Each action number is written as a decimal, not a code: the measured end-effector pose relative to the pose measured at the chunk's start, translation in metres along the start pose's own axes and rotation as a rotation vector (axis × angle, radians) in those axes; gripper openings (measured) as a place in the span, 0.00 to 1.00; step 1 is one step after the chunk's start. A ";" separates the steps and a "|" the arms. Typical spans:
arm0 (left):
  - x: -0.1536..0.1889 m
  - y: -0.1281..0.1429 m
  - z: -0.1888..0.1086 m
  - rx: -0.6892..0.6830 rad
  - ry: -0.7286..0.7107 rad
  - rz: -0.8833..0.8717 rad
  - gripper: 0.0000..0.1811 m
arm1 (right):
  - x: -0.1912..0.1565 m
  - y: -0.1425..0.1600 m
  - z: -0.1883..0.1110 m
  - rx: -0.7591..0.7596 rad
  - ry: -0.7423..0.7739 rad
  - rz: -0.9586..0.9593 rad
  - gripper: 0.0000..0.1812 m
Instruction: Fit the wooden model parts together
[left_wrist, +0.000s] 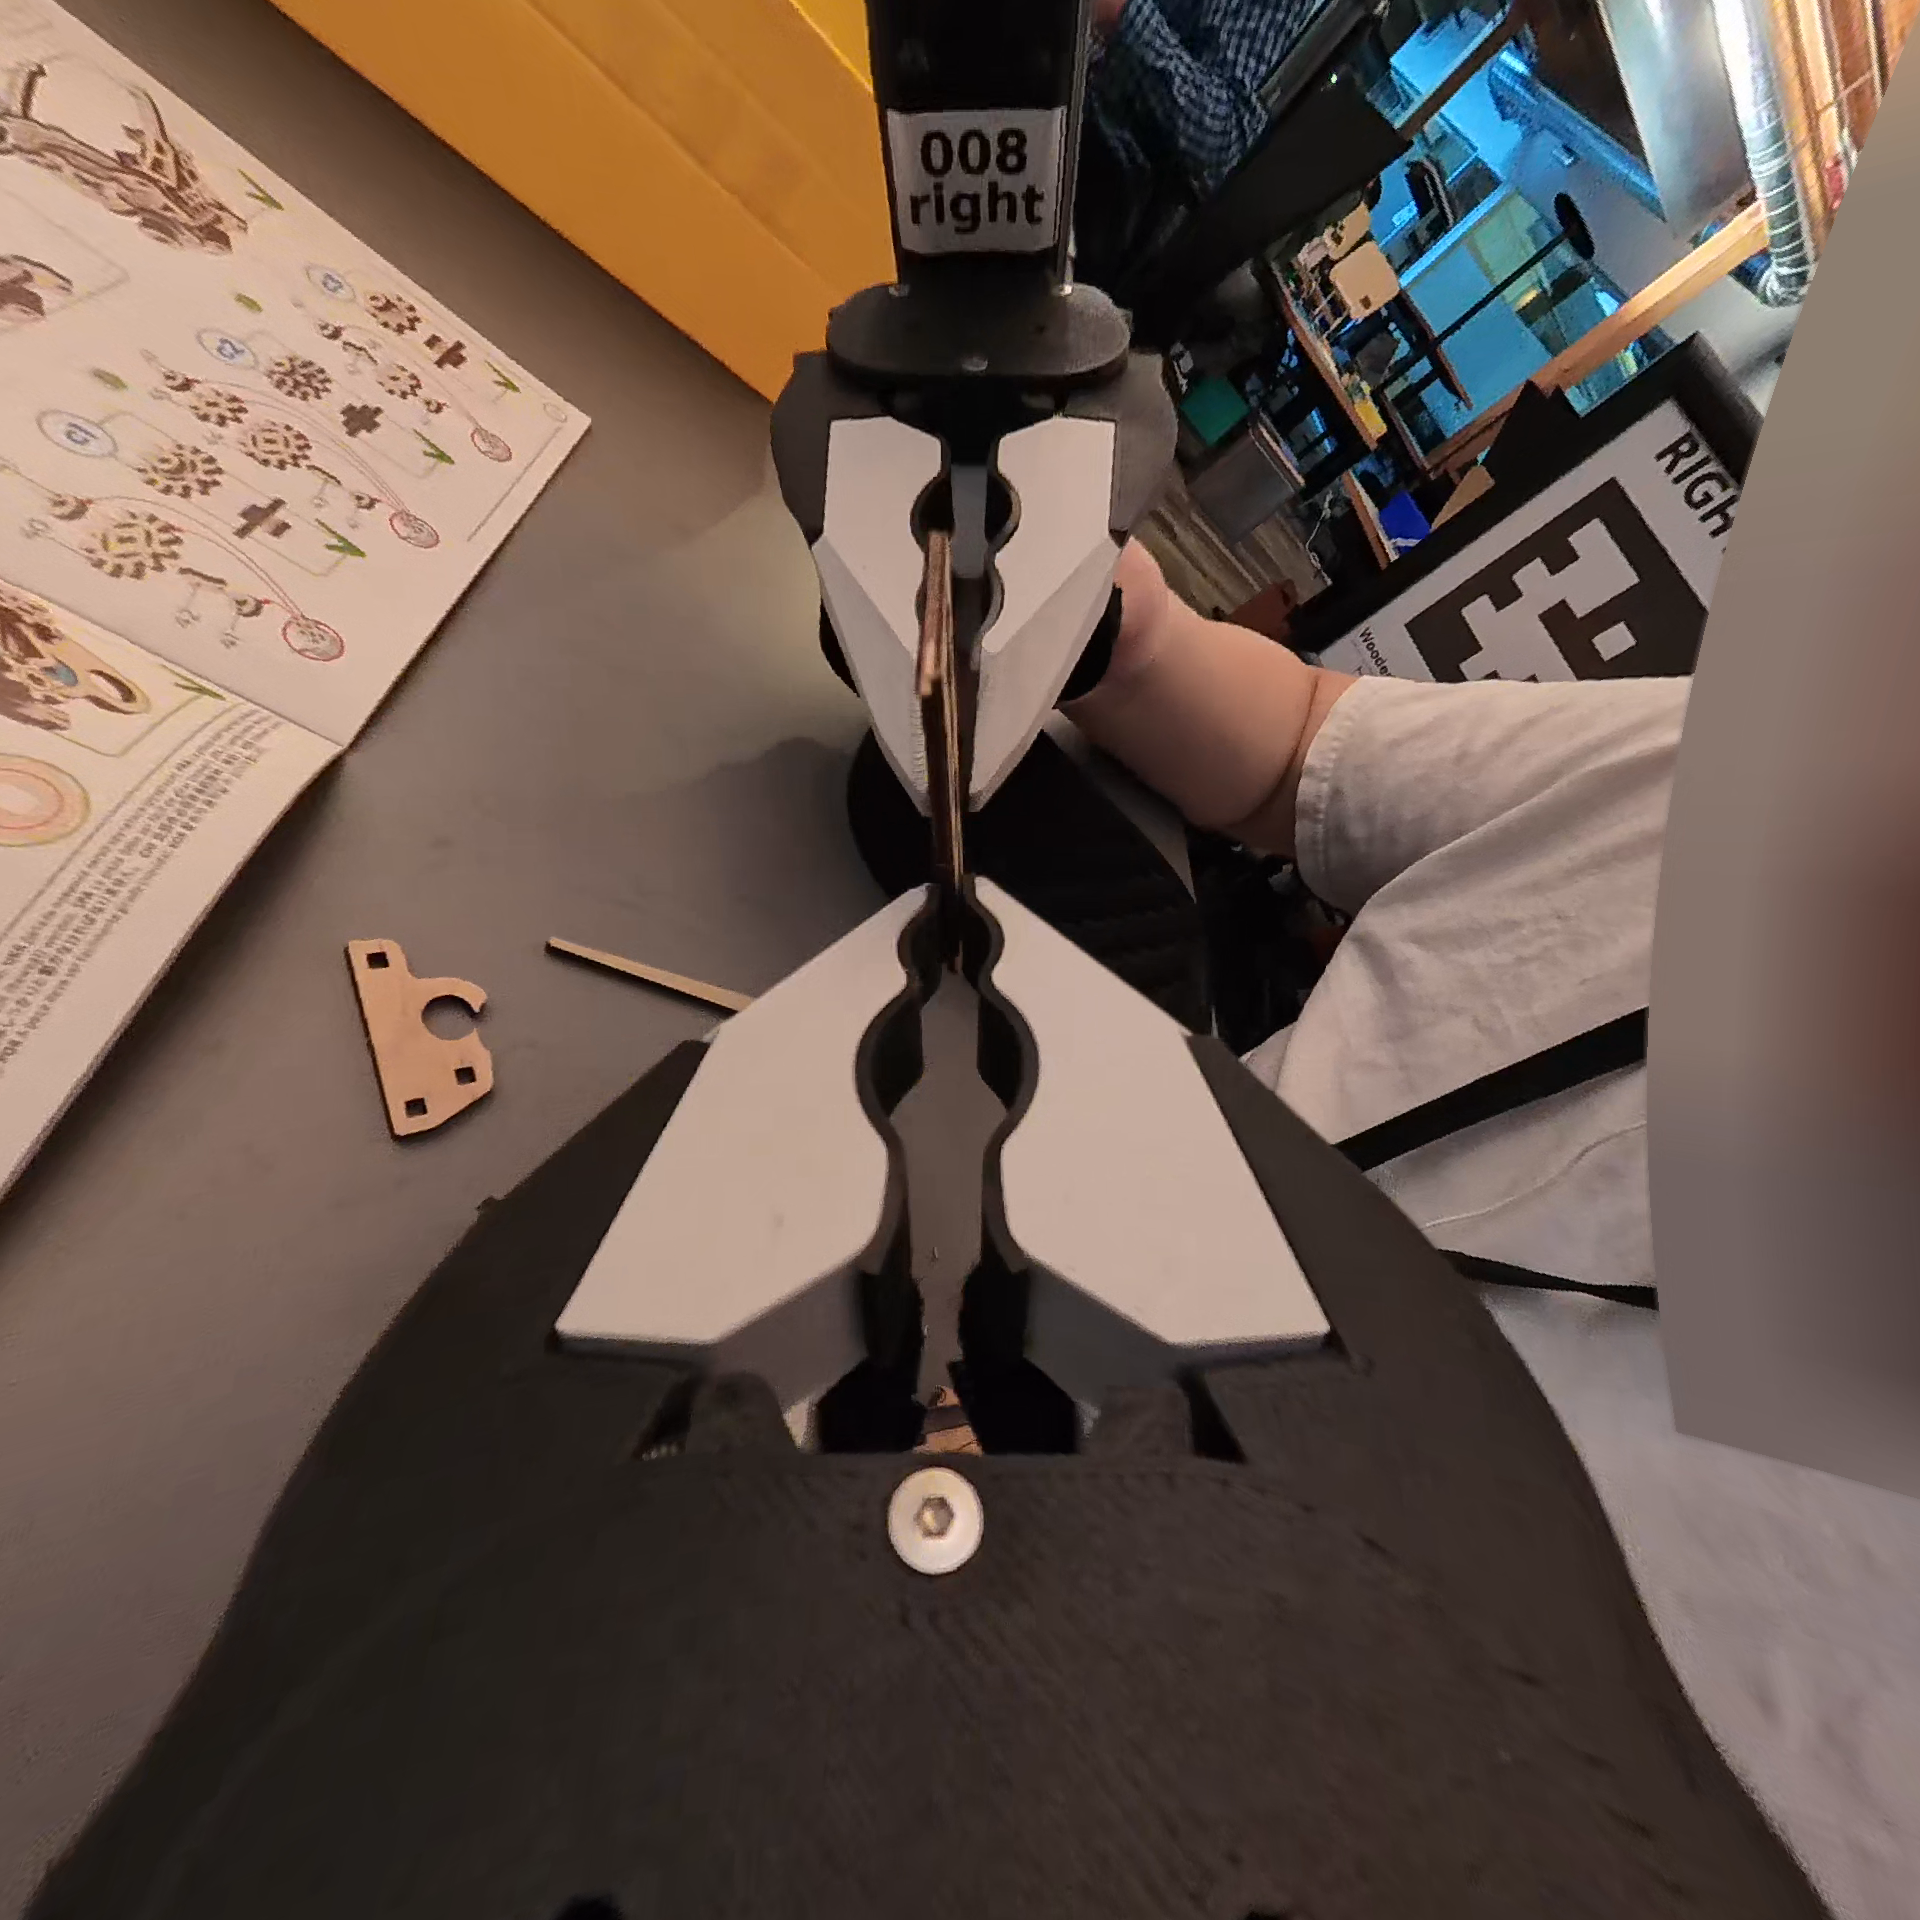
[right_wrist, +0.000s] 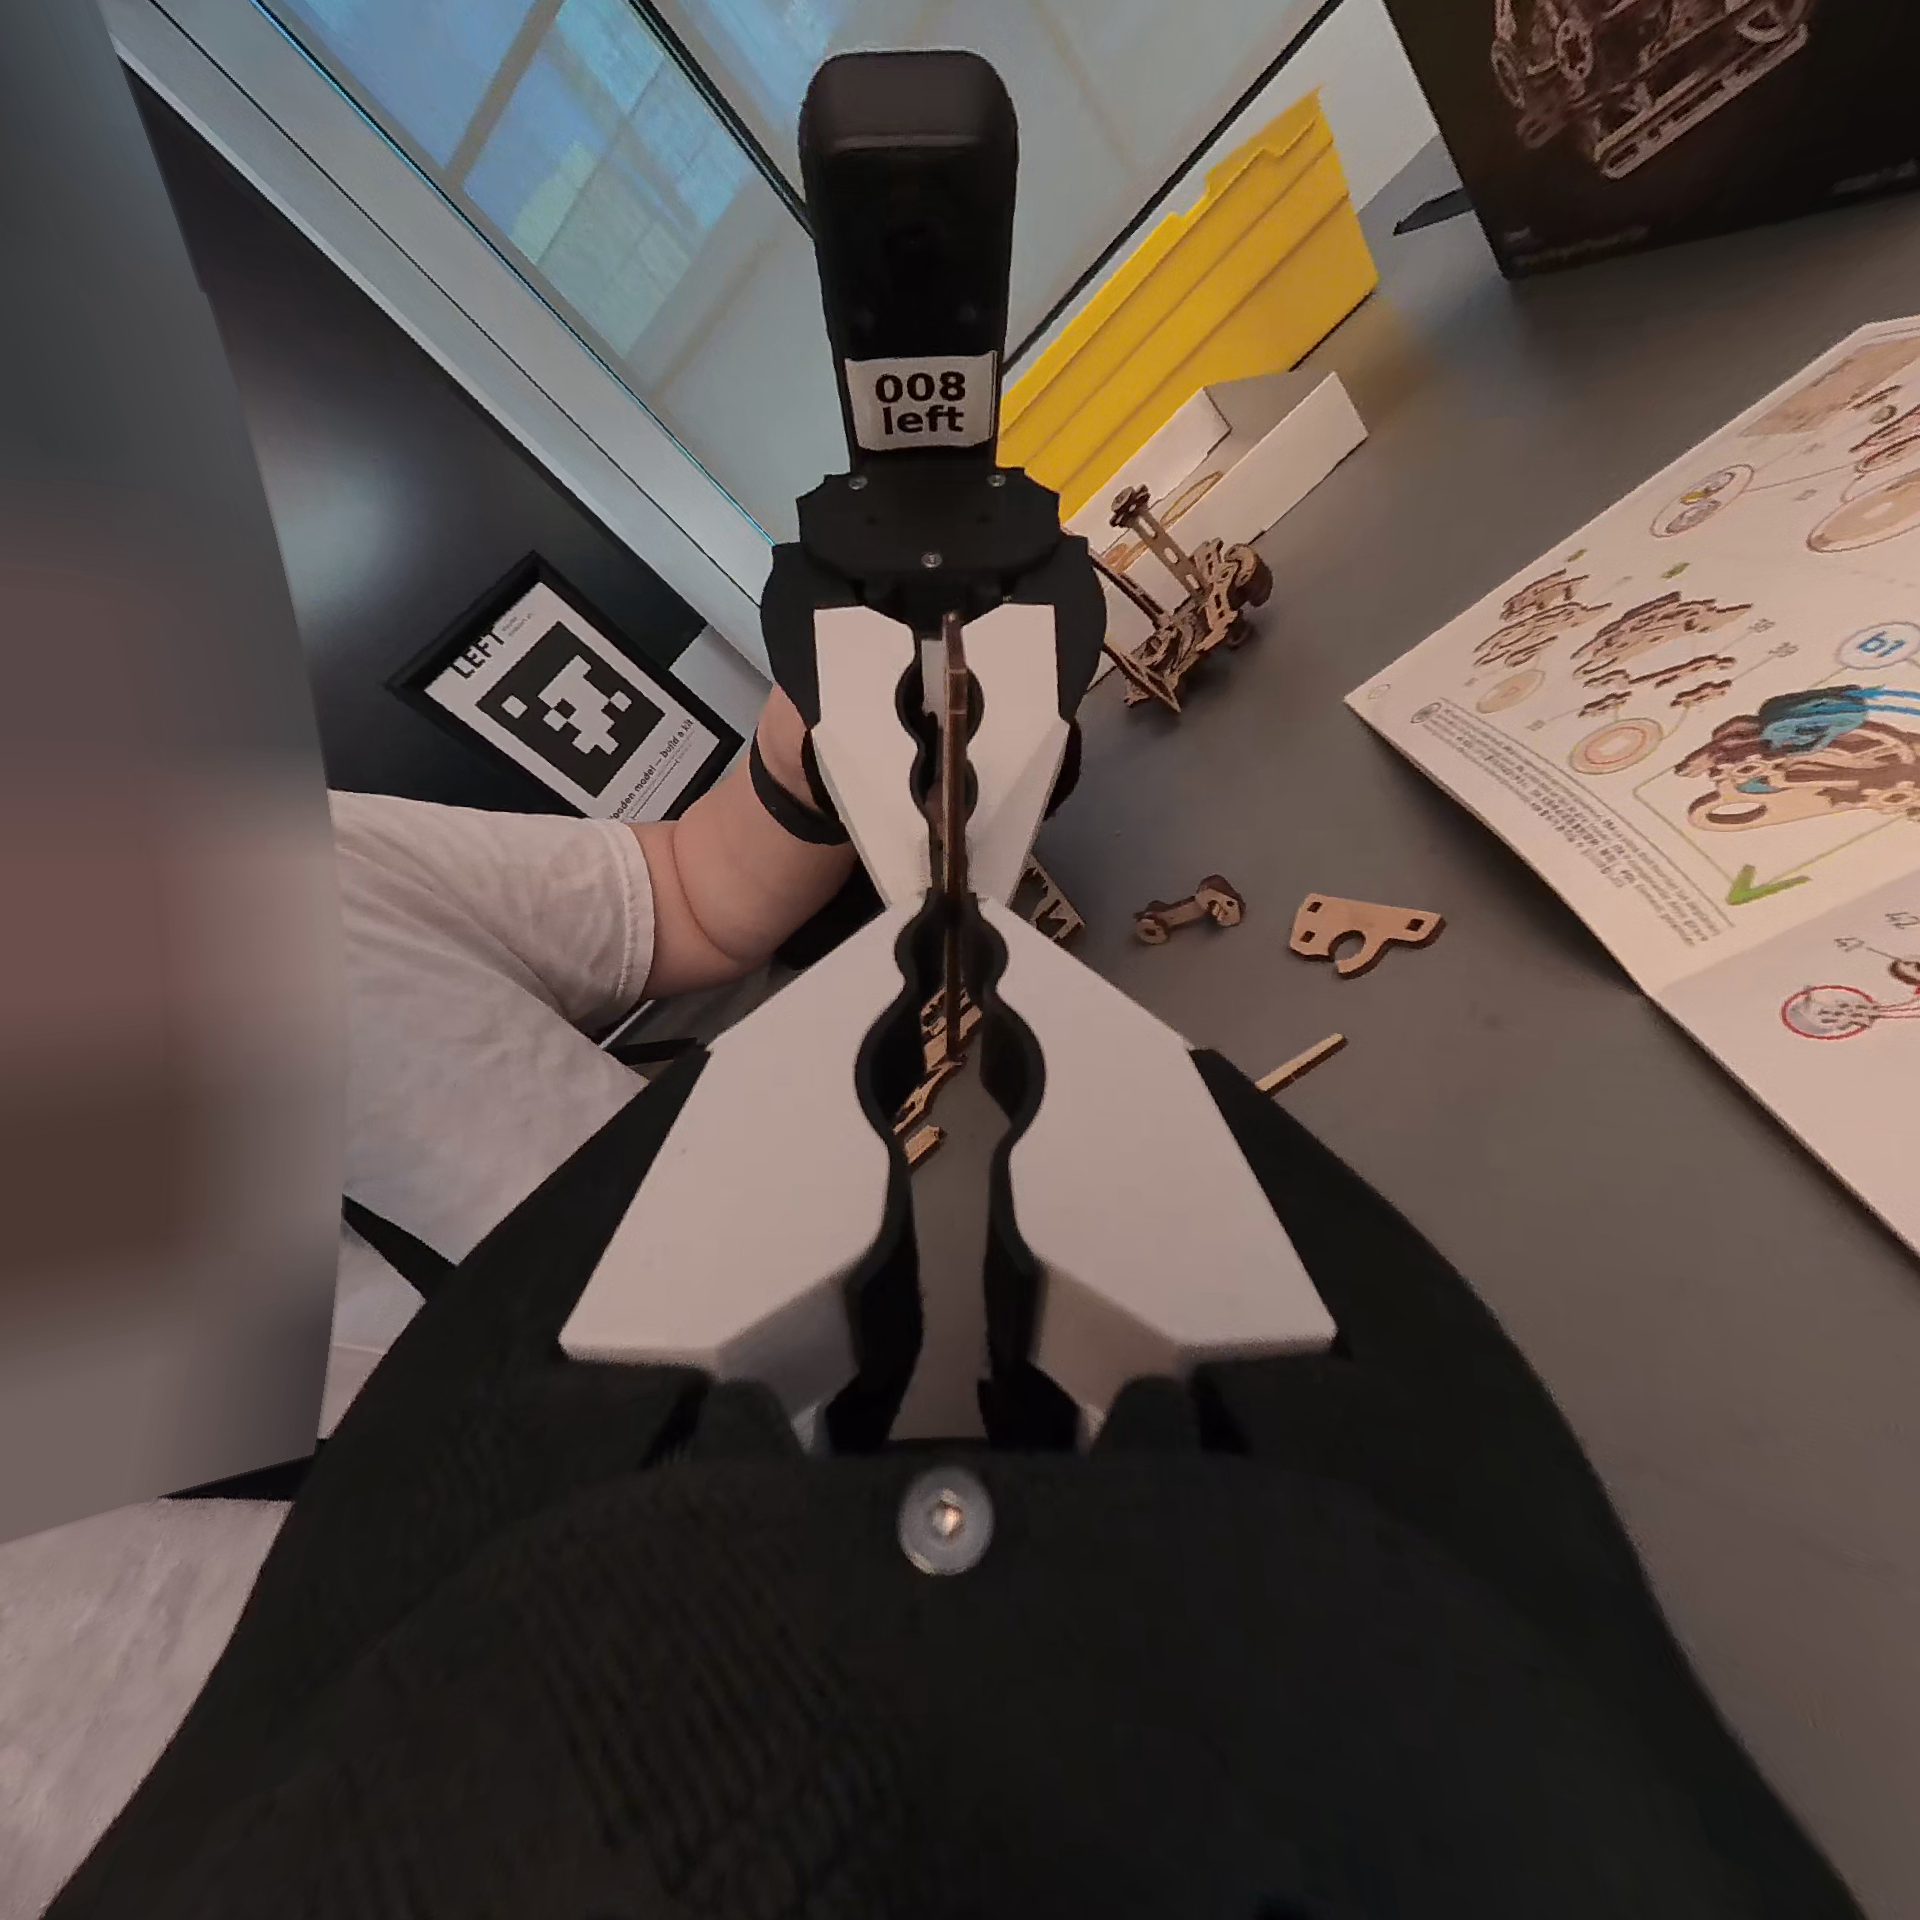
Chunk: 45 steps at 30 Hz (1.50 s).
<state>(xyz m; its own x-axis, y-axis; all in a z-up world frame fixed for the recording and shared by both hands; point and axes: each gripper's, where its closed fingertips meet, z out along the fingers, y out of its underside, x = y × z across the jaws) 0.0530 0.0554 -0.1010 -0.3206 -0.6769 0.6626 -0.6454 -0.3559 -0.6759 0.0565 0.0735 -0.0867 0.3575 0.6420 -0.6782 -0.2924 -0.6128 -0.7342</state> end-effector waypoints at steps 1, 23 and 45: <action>0.000 -0.001 -0.001 0.006 -0.002 0.000 0.00 | 0.000 -0.001 0.000 0.007 -0.003 0.005 0.00; 0.000 -0.009 -0.002 0.076 0.028 -0.053 0.00 | 0.000 -0.002 -0.002 0.032 -0.060 0.077 0.00; -0.003 -0.008 -0.002 0.069 0.023 -0.040 0.00 | 0.003 0.000 -0.002 0.018 -0.037 0.062 0.00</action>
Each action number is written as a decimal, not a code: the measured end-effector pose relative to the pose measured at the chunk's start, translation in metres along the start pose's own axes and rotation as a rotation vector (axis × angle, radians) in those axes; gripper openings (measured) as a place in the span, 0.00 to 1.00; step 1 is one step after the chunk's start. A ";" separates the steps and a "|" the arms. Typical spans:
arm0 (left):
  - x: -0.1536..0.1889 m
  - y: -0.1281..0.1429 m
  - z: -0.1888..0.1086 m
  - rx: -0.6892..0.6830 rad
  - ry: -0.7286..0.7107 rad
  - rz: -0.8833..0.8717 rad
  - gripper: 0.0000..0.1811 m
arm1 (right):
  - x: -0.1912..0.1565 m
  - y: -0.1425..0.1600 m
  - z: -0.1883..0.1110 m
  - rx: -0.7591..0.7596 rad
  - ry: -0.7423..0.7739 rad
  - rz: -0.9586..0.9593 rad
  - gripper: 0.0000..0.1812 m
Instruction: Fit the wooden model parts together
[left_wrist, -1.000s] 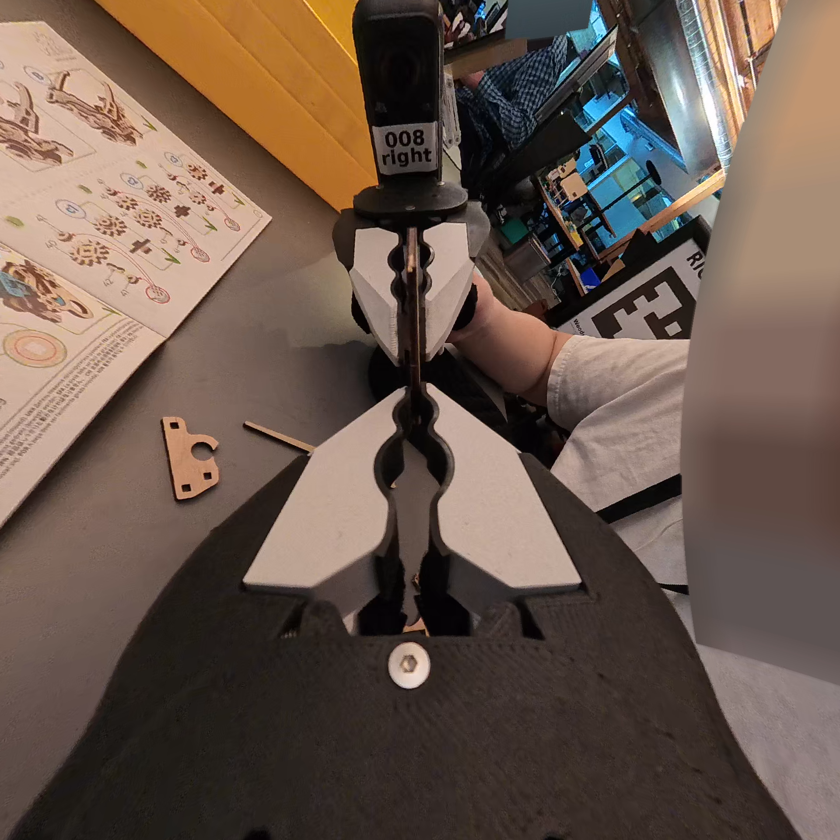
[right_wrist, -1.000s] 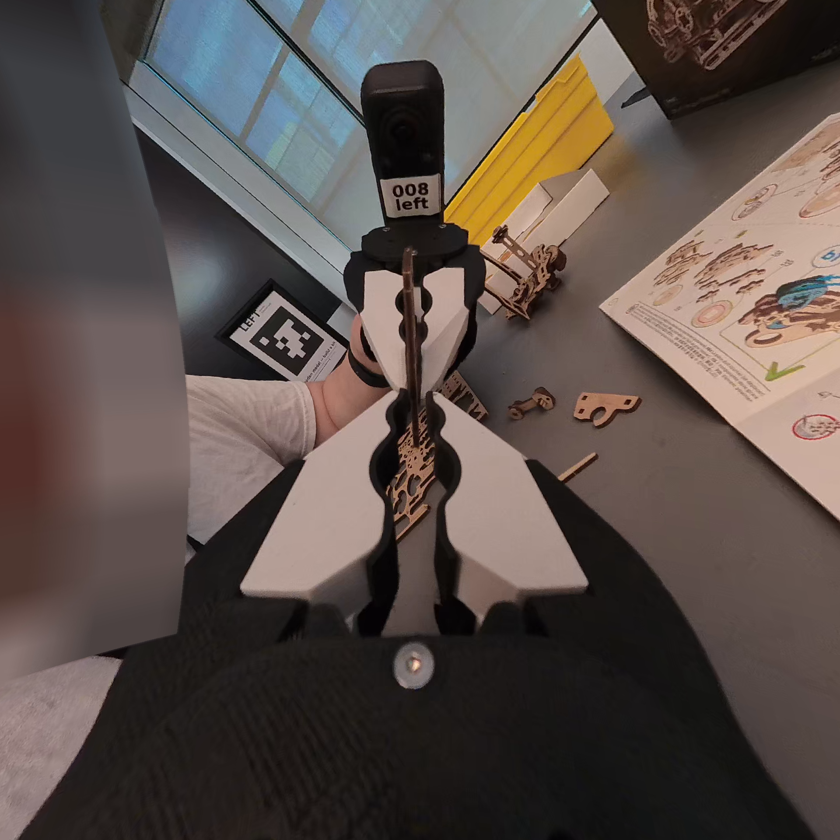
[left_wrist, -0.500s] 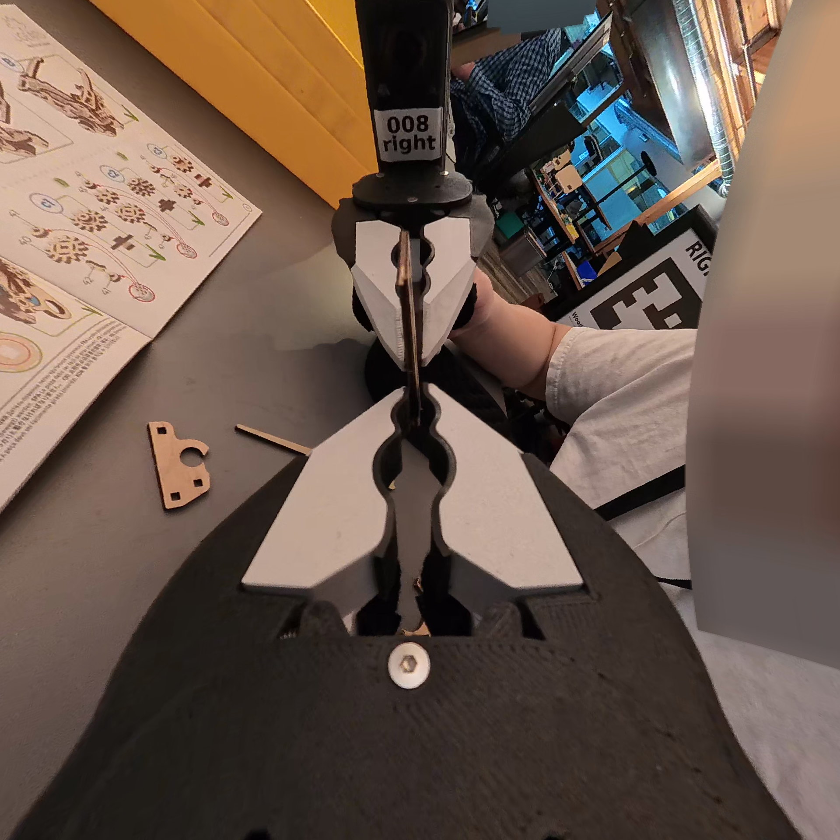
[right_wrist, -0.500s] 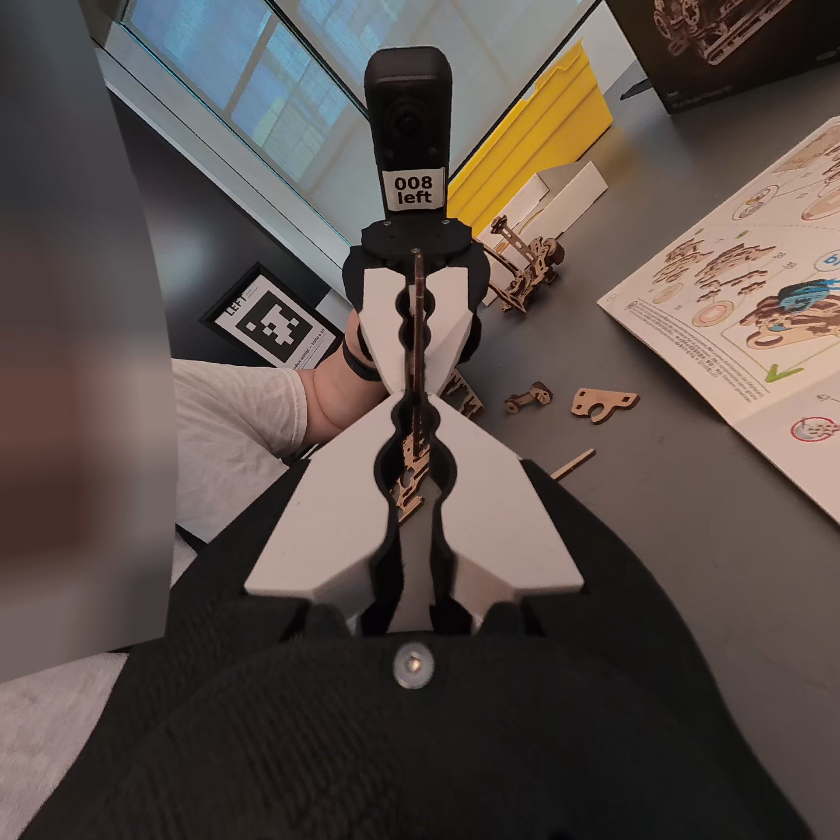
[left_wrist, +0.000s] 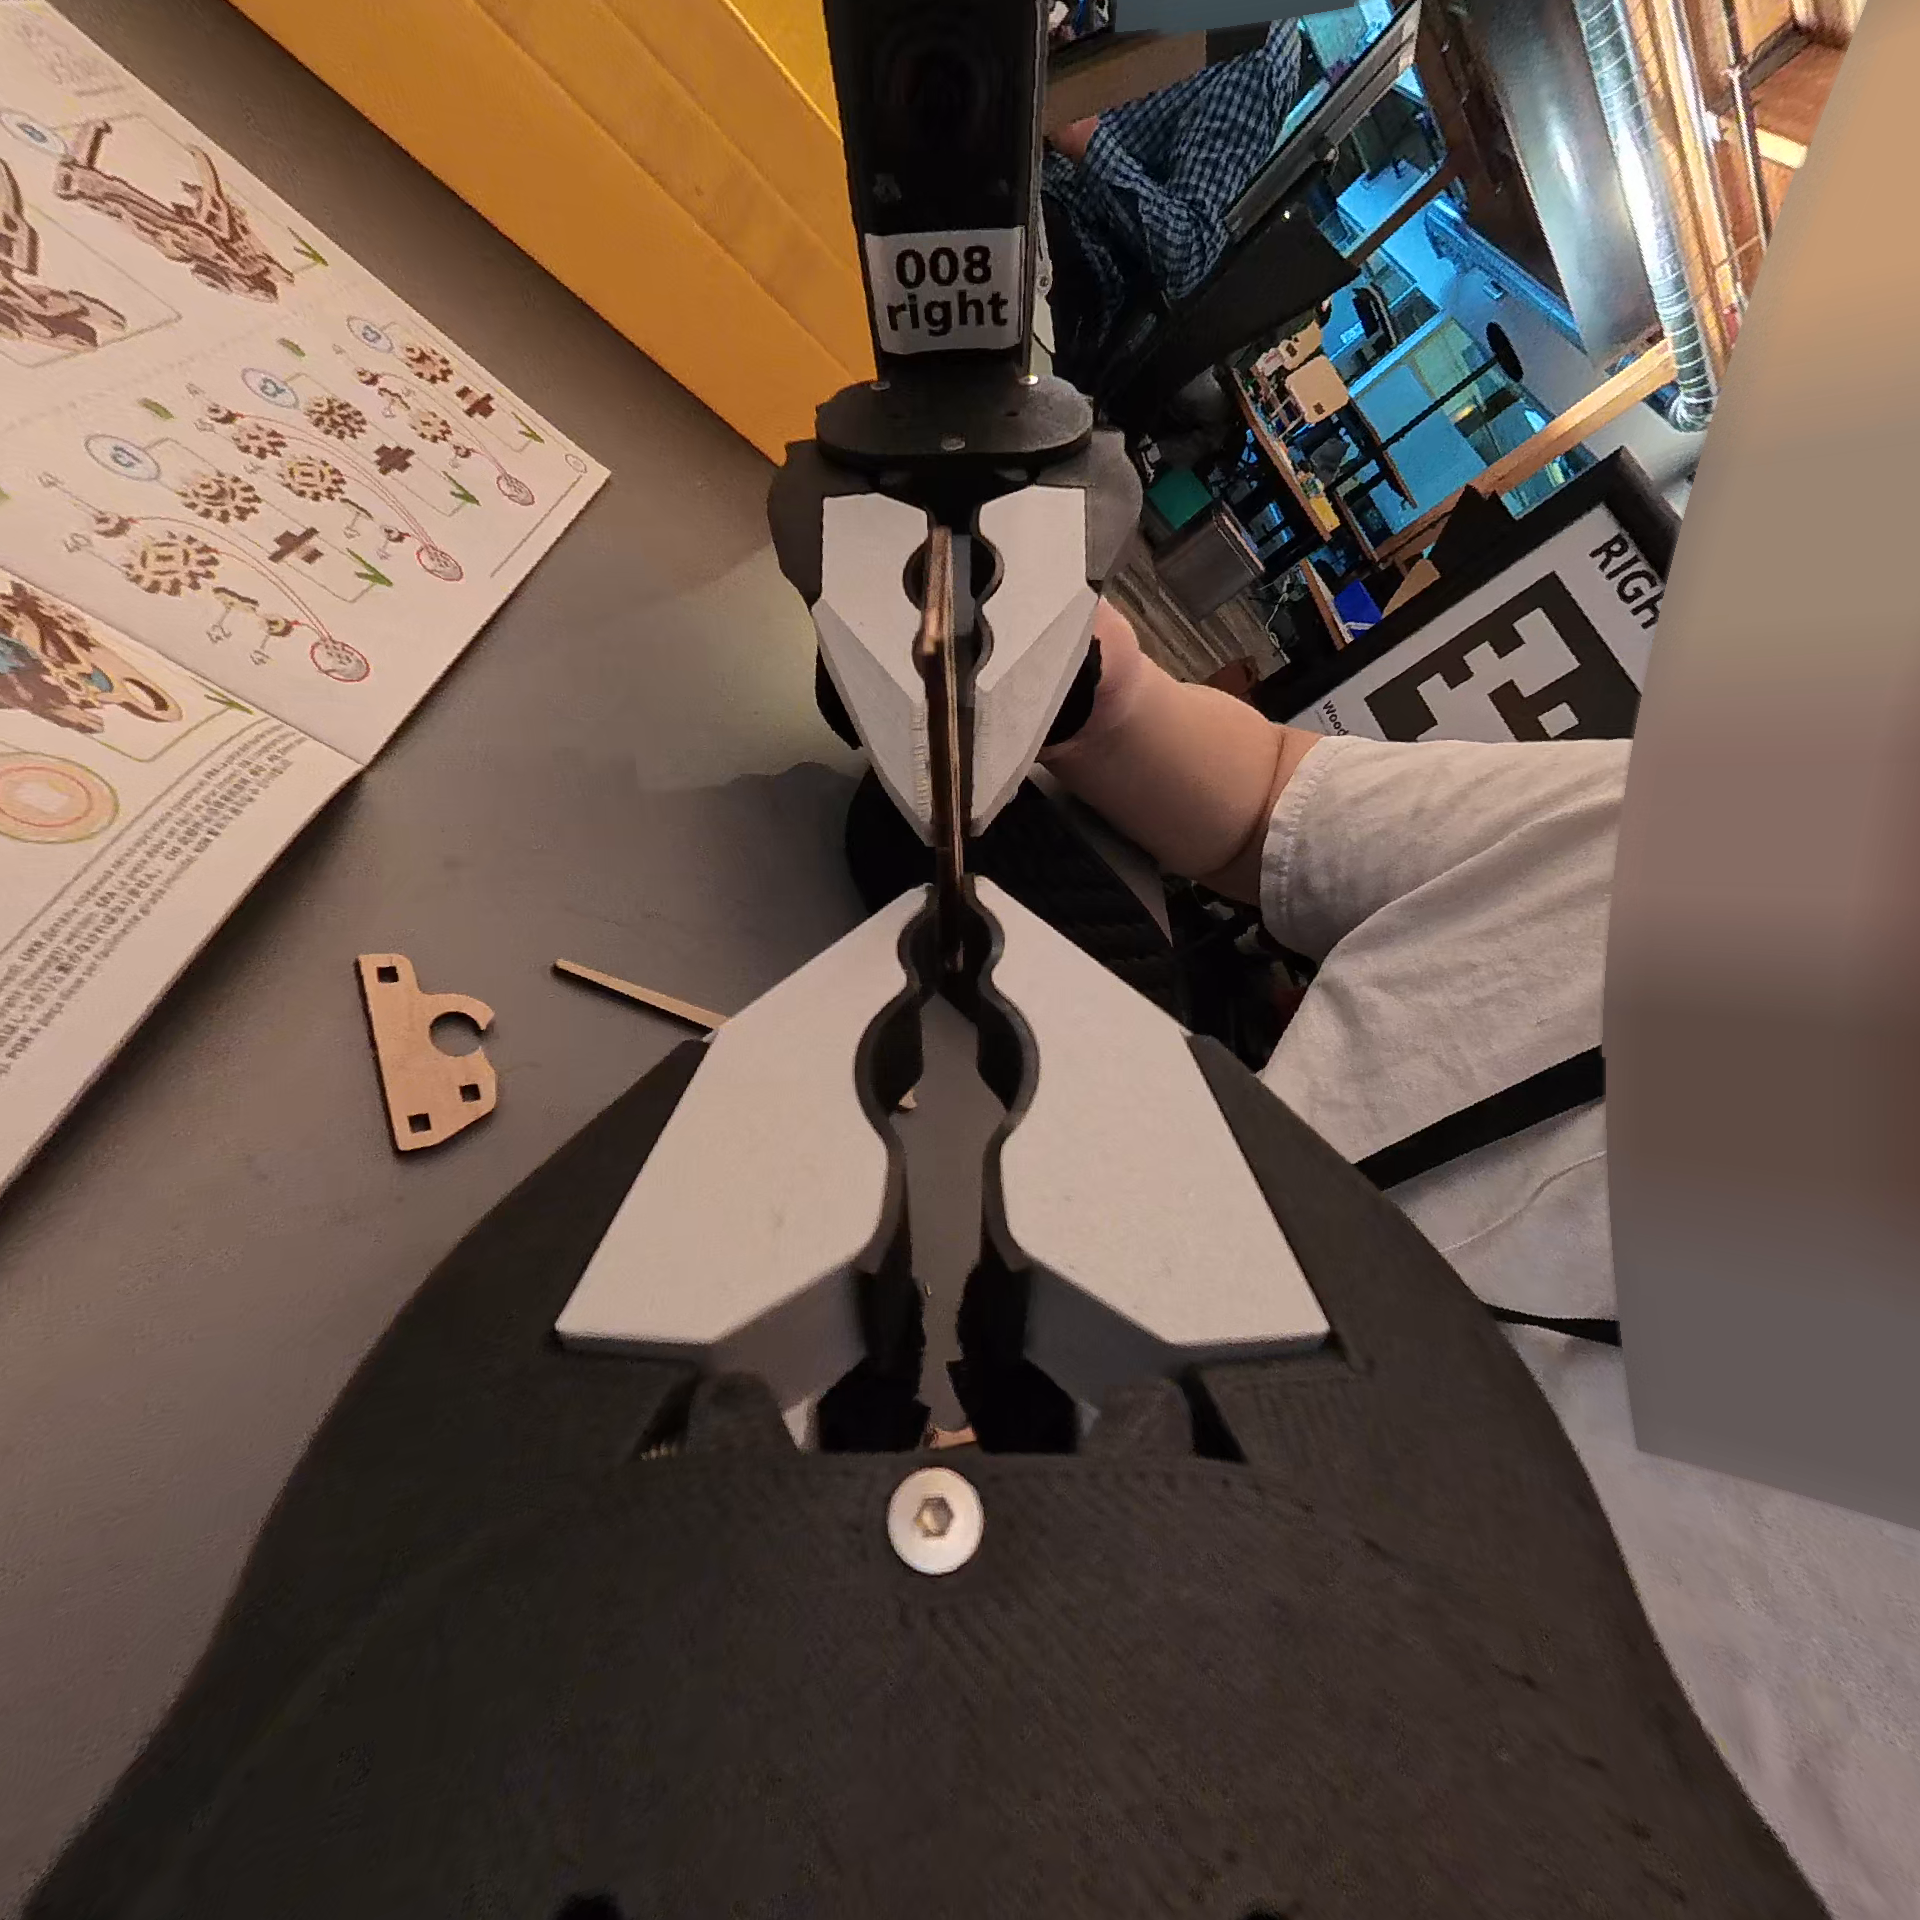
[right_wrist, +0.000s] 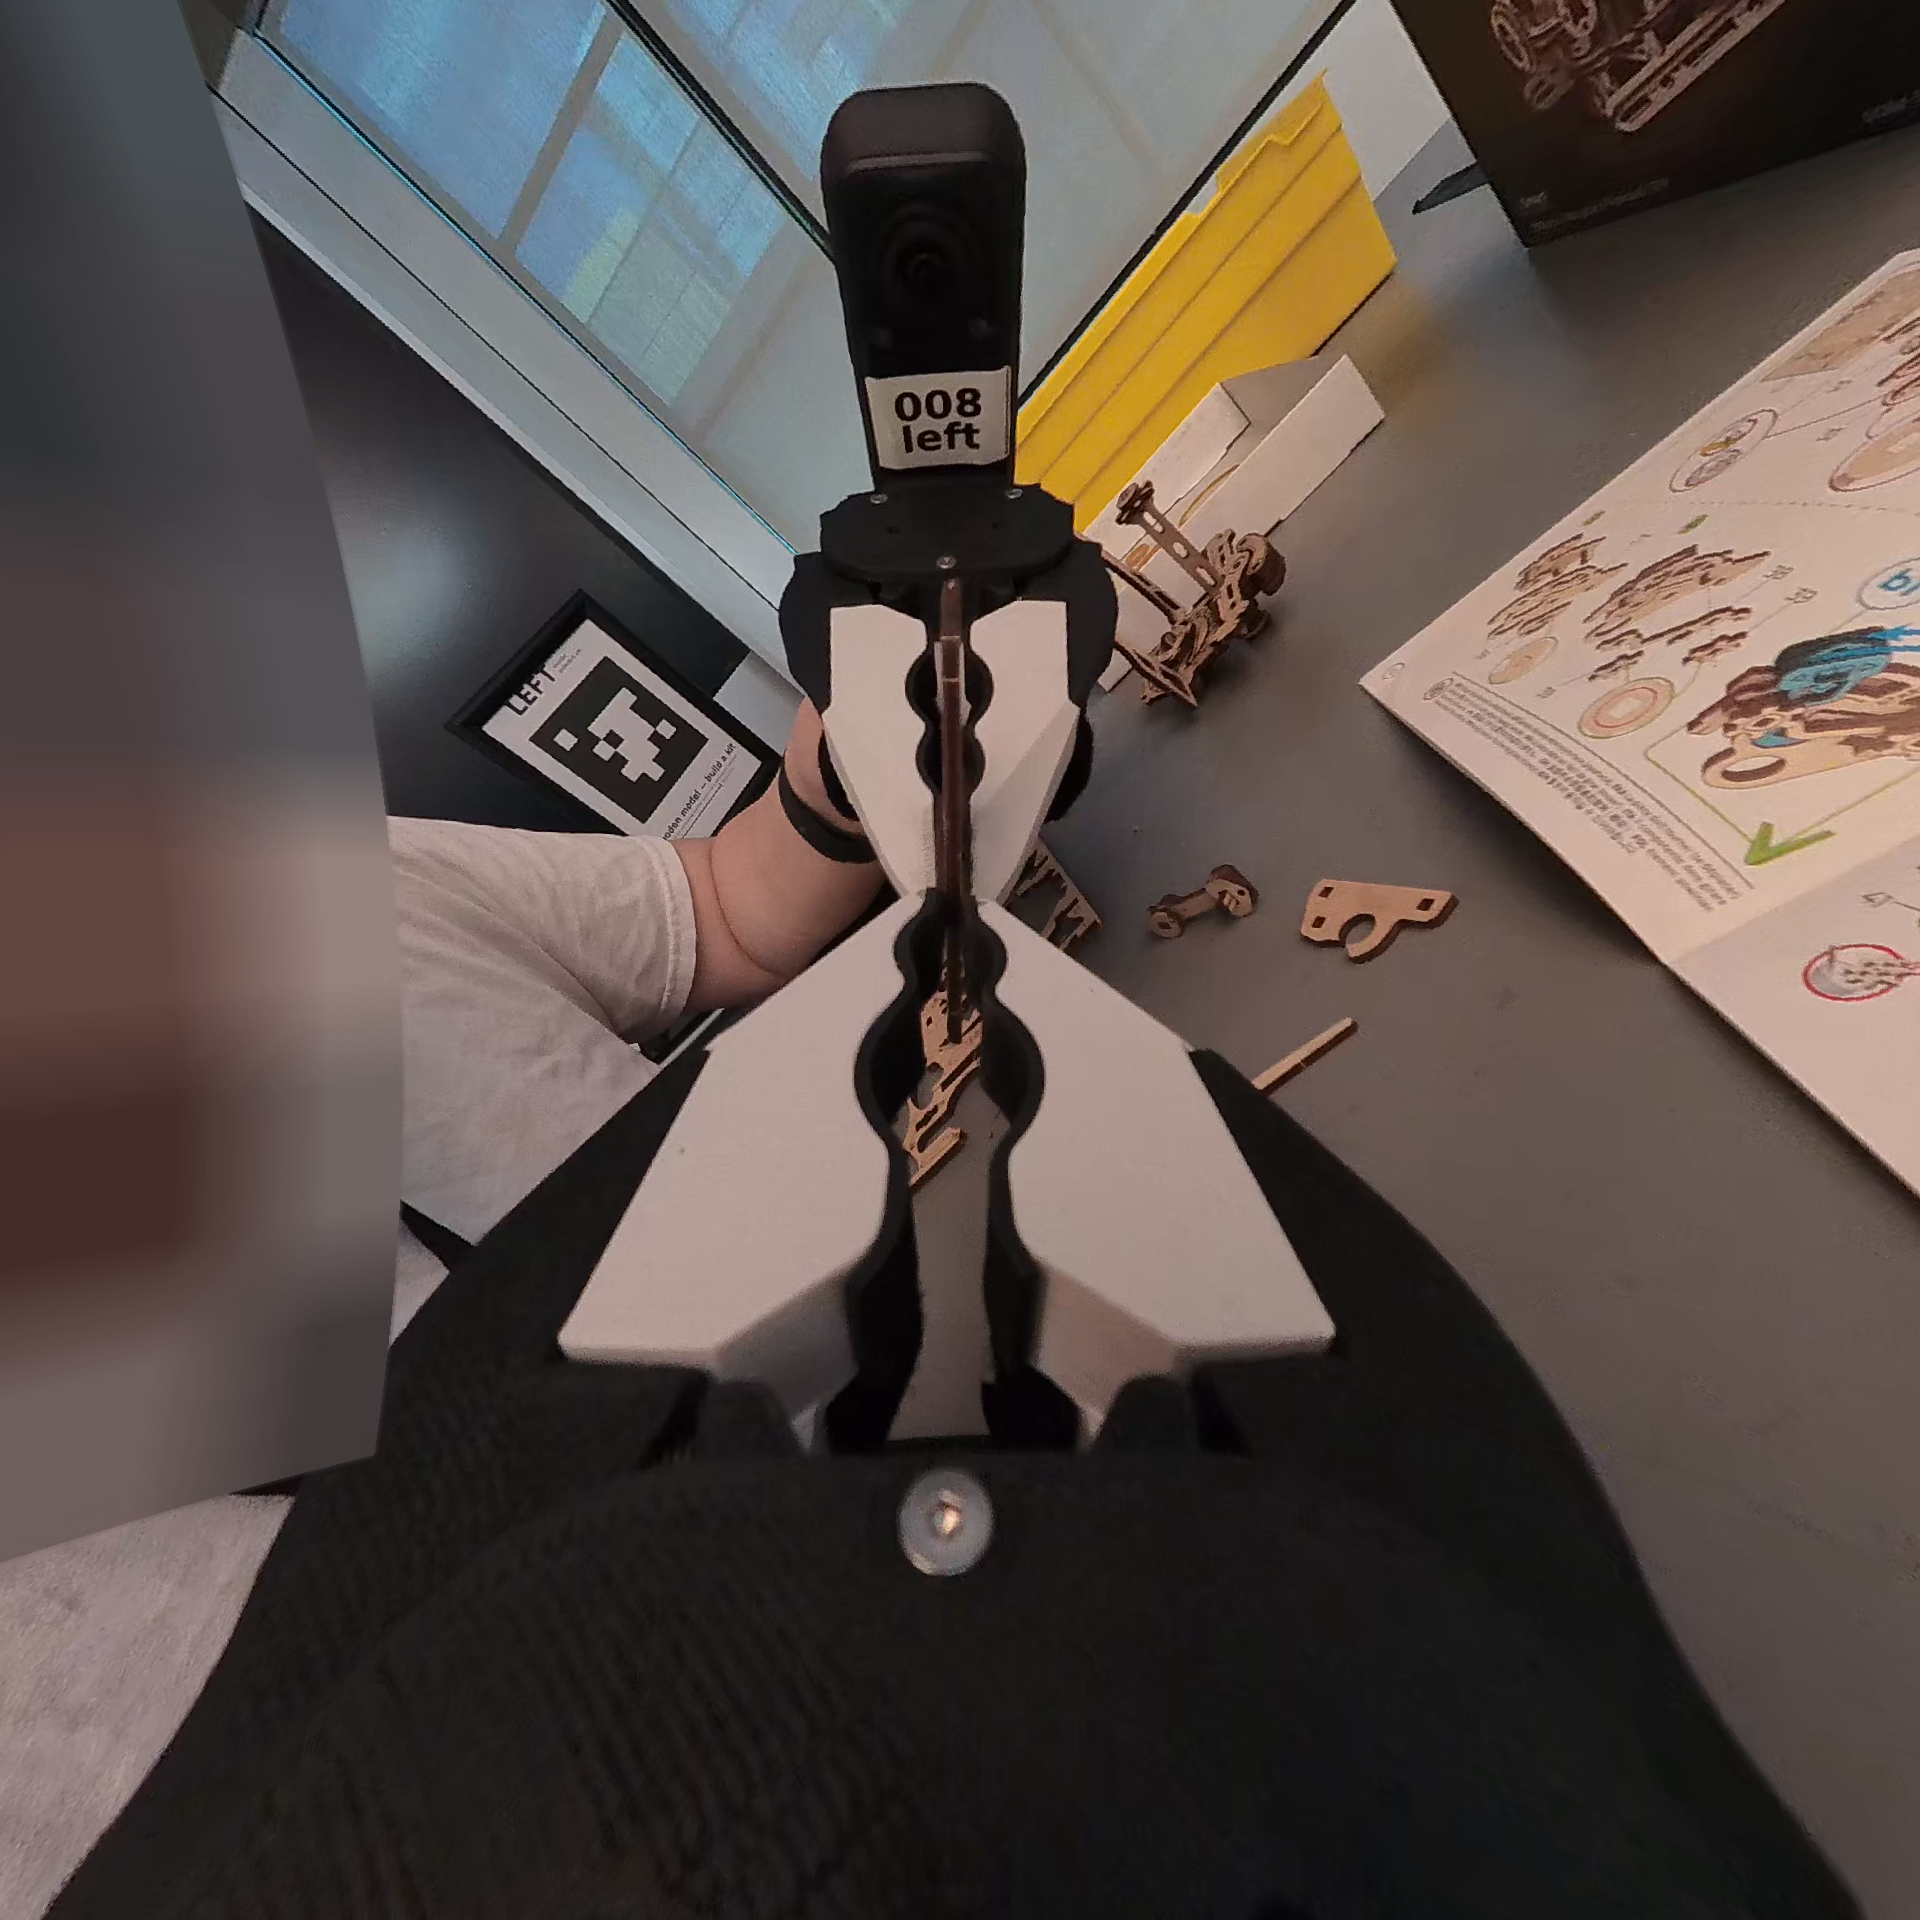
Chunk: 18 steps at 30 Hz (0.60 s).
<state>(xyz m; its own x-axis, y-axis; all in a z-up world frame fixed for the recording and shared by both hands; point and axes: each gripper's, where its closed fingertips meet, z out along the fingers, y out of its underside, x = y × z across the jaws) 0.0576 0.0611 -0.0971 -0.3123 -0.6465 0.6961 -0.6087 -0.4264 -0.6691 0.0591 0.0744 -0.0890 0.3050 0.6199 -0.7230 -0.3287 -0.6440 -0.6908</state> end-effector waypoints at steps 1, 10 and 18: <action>0.000 0.000 0.000 0.002 -0.004 -0.003 0.00 | 0.000 0.000 0.000 0.004 -0.002 0.001 0.00; -0.003 -0.003 -0.003 0.014 -0.043 0.005 0.00 | 0.001 -0.006 -0.002 0.040 0.001 -0.014 0.03; -0.003 -0.003 -0.001 0.023 -0.039 -0.009 0.00 | 0.004 0.000 0.000 -0.005 0.039 -0.037 0.00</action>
<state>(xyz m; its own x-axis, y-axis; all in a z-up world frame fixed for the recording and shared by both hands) 0.0596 0.0655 -0.0965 -0.2785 -0.6665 0.6916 -0.5939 -0.4464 -0.6694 0.0604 0.0767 -0.0915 0.3520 0.6252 -0.6966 -0.3124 -0.6230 -0.7171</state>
